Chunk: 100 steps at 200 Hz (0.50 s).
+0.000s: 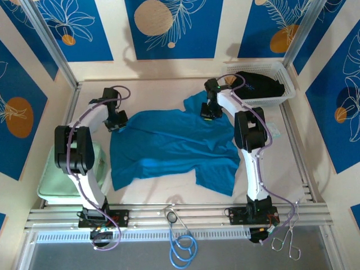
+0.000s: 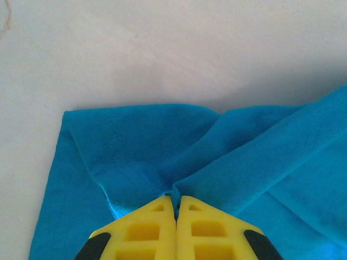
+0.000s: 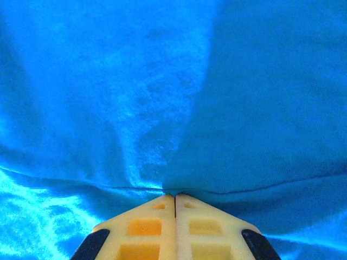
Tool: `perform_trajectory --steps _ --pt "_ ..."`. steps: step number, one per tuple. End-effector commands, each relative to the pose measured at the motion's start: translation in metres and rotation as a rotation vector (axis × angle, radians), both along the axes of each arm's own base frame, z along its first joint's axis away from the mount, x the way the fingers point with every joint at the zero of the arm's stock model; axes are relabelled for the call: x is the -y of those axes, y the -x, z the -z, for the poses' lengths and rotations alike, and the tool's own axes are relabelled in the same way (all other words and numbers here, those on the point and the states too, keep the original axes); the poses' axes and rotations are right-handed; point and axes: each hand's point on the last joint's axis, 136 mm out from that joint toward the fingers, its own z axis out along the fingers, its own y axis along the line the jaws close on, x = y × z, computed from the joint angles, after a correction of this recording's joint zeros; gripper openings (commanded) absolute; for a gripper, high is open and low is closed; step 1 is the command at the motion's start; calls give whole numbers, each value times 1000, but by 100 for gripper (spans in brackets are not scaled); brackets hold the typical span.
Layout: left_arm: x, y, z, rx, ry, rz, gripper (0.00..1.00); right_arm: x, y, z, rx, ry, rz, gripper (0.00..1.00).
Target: Fold and stack the t-shirts
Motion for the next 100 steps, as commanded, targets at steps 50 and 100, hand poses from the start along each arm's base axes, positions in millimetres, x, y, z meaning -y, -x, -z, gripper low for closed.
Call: perform_trajectory --steps 50,100 --pt "0 18 -23 64 11 -24 0 -53 74 -35 18 -25 -31 0" --pt "-1 24 -26 72 6 -18 0 -76 113 -27 -43 -17 -28 10"
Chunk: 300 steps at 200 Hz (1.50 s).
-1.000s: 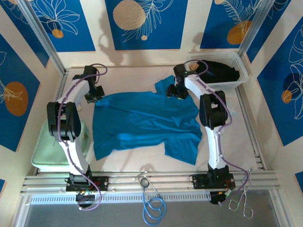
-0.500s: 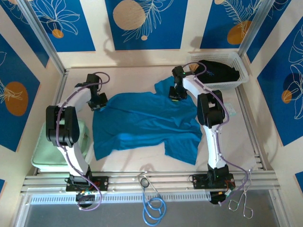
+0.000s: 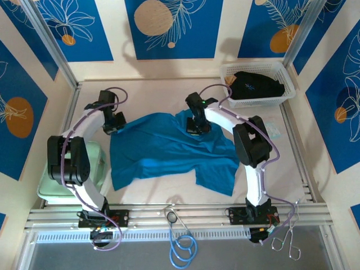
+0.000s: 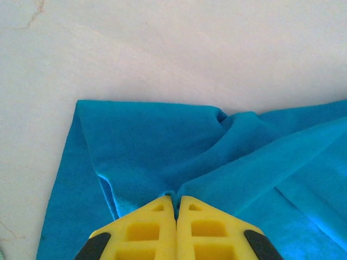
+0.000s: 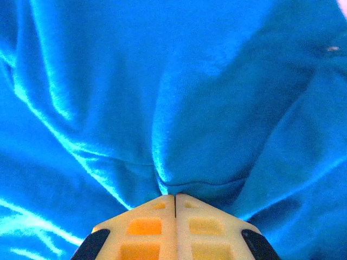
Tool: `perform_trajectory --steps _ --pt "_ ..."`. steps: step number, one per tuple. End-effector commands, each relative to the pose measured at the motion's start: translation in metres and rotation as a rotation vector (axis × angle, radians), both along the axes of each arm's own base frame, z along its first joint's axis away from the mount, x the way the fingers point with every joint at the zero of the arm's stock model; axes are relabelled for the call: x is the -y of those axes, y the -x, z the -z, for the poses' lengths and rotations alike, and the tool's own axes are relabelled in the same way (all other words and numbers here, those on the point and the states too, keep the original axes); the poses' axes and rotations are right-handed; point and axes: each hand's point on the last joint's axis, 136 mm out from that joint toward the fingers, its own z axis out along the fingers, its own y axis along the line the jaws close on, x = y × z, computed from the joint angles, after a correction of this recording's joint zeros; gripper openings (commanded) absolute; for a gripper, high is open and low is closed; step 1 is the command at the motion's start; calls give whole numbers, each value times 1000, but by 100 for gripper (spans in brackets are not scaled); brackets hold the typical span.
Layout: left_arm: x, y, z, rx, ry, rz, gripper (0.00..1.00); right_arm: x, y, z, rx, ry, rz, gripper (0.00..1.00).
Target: Fold and stack the t-shirts
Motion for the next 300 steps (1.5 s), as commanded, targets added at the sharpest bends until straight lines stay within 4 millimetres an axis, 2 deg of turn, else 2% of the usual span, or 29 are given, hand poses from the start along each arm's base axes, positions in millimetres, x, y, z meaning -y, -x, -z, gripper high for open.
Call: perform_trajectory --steps 1,18,39,57,77,92,118,133,155,181,229,263,300 --pt "1 6 -4 9 -5 -1 0 -4 12 1 -27 1 44 11" --pt "2 7 -2 6 2 3 0 0 9 -6 -20 19 47 28" --pt "3 8 -2 12 6 9 1 10 -9 -32 29 13 54 44" --pt "4 9 -4 19 14 18 1 20 -32 -55 75 -9 63 51" --pt "7 9 -4 20 20 27 1 34 -65 -68 116 -20 68 52" --pt "8 9 -5 24 25 31 1 41 -90 -66 127 -40 58 47" --pt "12 9 -4 25 38 40 1 44 -129 -43 121 -82 33 43" --pt "14 9 -1 18 40 44 1 45 -145 -25 105 -72 15 42" --pt "17 9 2 8 40 53 1 47 -165 -9 113 -42 -6 42" --pt "21 8 1 11 39 63 1 49 -173 6 111 -27 -9 42" --pt "29 6 2 11 35 83 1 41 -163 23 67 -38 -5 43" --pt "33 6 3 8 30 93 0 32 -156 26 46 -33 -13 43" --pt "34 6 4 8 29 95 0 33 -147 28 23 -6 -14 43"
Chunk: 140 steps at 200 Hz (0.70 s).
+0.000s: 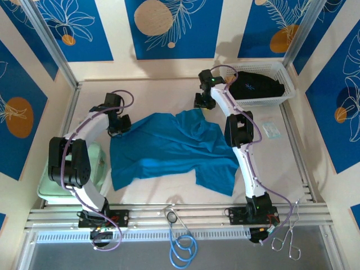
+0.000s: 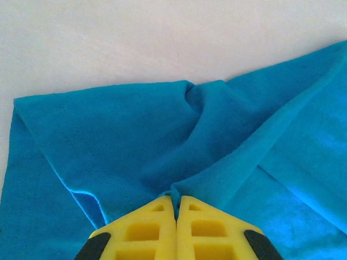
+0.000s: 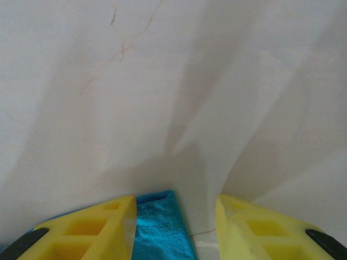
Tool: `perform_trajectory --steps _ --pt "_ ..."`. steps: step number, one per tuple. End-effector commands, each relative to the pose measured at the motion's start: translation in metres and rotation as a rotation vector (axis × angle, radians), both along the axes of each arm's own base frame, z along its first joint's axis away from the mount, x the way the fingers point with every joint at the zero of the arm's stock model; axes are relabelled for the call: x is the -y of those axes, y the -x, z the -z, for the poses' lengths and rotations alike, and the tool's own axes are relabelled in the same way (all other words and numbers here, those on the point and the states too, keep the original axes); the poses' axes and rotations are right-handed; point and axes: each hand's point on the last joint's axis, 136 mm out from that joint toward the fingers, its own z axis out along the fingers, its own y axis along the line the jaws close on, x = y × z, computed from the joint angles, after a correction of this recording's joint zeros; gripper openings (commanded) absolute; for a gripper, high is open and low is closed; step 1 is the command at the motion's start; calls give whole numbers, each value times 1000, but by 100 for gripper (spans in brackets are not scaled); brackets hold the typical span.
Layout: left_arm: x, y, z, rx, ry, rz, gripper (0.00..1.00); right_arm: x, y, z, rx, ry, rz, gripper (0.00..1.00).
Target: Fold and stack the t-shirts
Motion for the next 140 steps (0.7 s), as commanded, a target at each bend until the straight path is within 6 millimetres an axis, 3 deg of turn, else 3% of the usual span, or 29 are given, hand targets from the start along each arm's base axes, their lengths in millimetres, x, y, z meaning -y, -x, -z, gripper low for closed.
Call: perform_trajectory --steps 1,58,140 --pt "5 -4 -1 7 3 17 0 -14 28 6 -91 1 -29 43" --pt "7 -5 2 5 6 22 0 -6 41 13 -136 49 -34 42" --pt "9 -5 7 -3 8 23 0 -14 65 34 -215 112 -82 36"
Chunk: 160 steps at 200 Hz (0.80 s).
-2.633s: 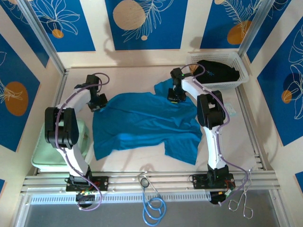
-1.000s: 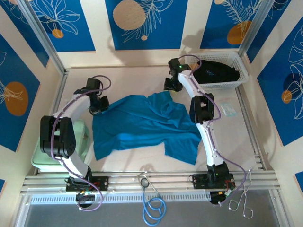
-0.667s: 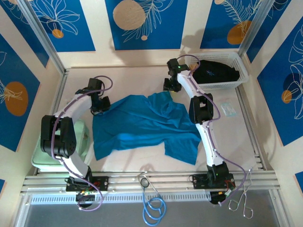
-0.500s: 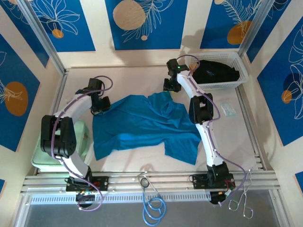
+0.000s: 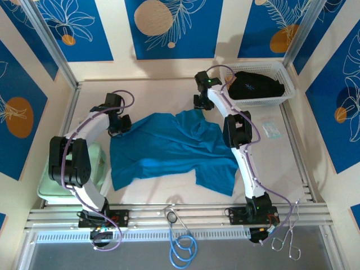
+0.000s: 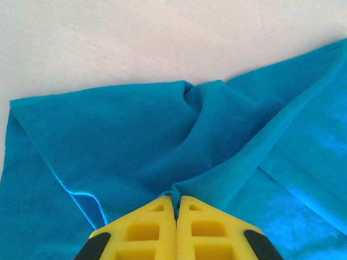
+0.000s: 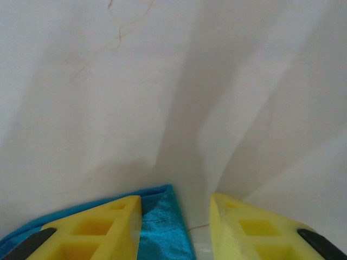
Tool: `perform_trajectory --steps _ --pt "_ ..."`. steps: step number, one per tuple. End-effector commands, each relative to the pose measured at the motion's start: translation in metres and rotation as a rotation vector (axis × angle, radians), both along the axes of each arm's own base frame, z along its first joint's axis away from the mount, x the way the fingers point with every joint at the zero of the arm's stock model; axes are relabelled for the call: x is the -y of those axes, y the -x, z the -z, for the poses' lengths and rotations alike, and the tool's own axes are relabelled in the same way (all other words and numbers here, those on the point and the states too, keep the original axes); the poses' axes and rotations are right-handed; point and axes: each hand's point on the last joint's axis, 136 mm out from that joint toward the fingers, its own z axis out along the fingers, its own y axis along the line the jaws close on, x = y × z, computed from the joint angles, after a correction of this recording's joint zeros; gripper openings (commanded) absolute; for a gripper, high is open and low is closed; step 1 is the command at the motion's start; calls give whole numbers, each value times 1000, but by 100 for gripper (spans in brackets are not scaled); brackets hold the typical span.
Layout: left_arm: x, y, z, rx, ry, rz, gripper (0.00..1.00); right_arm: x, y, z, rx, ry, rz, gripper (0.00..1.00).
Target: Fold and stack the t-shirts
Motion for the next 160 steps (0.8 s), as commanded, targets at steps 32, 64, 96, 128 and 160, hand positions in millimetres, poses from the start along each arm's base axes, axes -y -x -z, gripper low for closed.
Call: perform_trajectory --steps 32,64,96,128,160 --pt "9 -4 8 -10 9 23 0 -18 64 39 -266 -14 -52 24" --pt "9 -6 11 -13 6 24 1 -21 65 45 -285 -38 -53 6" --pt "10 -9 11 -13 10 24 0 -22 62 37 -270 -46 -55 0" --pt "14 -25 -23 59 21 35 0 -17 49 -22 -148 -53 -61 0" --pt "17 -38 -111 242 25 61 0 -5 49 -127 64 -88 -56 0"
